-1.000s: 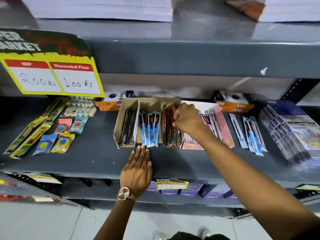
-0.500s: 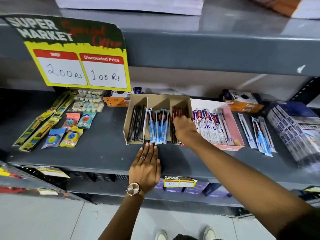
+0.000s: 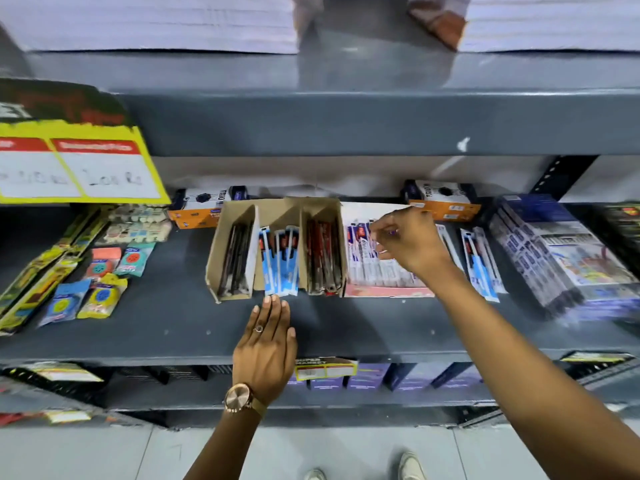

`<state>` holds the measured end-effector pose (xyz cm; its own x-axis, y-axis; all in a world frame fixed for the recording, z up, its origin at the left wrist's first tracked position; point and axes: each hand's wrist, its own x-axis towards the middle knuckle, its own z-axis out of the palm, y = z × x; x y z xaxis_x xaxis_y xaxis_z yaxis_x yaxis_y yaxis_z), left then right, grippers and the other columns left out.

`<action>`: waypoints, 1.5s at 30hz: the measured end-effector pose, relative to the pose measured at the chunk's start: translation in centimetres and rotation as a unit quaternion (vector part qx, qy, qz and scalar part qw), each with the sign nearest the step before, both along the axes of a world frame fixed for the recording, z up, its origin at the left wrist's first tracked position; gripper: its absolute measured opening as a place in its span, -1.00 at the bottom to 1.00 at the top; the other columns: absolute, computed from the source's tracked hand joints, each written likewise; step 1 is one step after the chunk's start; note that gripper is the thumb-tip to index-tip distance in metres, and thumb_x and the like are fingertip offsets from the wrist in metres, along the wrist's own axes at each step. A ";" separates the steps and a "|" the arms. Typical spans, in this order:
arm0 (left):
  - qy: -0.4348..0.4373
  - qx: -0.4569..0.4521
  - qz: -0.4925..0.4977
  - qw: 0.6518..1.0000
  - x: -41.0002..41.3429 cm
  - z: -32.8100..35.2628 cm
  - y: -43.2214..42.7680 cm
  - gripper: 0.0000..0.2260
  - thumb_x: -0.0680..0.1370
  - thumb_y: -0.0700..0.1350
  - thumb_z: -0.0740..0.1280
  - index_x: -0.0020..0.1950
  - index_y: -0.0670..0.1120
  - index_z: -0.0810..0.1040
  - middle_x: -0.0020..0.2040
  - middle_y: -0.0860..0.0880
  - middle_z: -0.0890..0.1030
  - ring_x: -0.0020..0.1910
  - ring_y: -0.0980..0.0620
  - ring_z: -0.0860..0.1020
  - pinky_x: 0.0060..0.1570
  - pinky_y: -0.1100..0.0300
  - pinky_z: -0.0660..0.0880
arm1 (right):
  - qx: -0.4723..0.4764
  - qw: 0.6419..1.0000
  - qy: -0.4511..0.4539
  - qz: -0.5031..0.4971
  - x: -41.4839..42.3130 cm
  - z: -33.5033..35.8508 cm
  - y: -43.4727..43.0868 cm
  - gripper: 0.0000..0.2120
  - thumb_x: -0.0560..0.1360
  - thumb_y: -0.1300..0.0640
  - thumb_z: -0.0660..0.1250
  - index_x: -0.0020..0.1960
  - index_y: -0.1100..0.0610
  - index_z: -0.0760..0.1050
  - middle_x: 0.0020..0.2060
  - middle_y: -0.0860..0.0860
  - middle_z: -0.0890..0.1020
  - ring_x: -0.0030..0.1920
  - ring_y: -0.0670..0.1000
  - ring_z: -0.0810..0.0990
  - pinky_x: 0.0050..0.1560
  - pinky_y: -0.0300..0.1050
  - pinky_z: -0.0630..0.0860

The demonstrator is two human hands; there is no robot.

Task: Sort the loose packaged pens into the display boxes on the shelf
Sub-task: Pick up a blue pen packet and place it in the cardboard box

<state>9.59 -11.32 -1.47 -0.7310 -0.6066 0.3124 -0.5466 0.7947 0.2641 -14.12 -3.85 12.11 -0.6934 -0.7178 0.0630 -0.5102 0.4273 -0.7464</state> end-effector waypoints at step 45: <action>0.056 0.089 -0.033 0.994 -12.4 -0.5 12.0 -0.58 0.60 -0.07 0.06 0.40 -0.18 0.41 0.40 -0.07 0.41 0.38 -0.09 0.39 0.41 0.14 0.22 | 0.000 0.946 -0.319 0.058 -7.3 -2.3 13.3 -0.80 0.50 0.28 0.30 -0.25 0.08 0.54 -0.43 -0.07 0.56 -0.40 -0.10 0.46 -0.44 -0.34 0.43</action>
<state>-2.85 0.66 -1.97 -0.7380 -0.6108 0.2868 -0.4533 0.7636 0.4598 -21.42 9.41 9.77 -0.5074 -0.7909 -0.3421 0.0002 0.3969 -0.9179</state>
